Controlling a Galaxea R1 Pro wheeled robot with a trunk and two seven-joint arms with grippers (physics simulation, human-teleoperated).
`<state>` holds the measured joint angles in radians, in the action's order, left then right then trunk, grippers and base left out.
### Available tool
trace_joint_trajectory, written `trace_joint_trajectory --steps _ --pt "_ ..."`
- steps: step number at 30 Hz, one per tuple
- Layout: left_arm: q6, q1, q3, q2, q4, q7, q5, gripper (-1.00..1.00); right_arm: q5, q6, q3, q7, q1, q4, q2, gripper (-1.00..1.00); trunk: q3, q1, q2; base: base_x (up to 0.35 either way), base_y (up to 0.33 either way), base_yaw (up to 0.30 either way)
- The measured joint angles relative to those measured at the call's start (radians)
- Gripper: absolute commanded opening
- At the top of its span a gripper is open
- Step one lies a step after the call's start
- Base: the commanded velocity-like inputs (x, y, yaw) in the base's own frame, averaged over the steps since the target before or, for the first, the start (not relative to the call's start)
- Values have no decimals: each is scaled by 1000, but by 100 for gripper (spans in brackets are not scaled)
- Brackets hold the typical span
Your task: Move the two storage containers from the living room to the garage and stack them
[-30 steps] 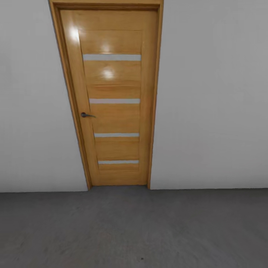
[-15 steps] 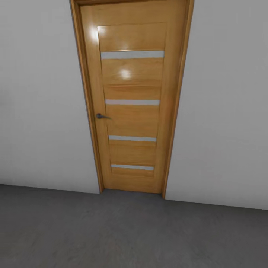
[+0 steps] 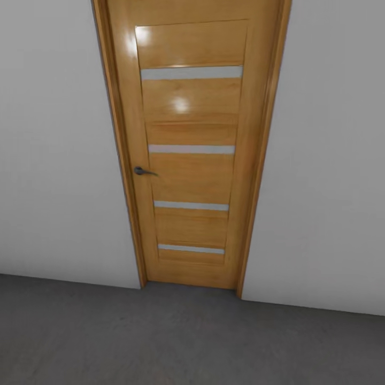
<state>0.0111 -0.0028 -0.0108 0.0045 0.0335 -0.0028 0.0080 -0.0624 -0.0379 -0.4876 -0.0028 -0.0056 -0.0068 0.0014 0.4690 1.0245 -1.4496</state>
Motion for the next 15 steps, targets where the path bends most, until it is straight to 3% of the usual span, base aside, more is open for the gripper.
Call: trace_joint_trajectory --steps 9,15 --pt "0 0 0 0 0 0 0 100 0 0 0 0 0 0 0 100 0 0 0 319 0 0" --pt "1 0 0 0 0 0 0 100 0 0 -1 0 0 0 0 100 0 0 0 104 0 0"
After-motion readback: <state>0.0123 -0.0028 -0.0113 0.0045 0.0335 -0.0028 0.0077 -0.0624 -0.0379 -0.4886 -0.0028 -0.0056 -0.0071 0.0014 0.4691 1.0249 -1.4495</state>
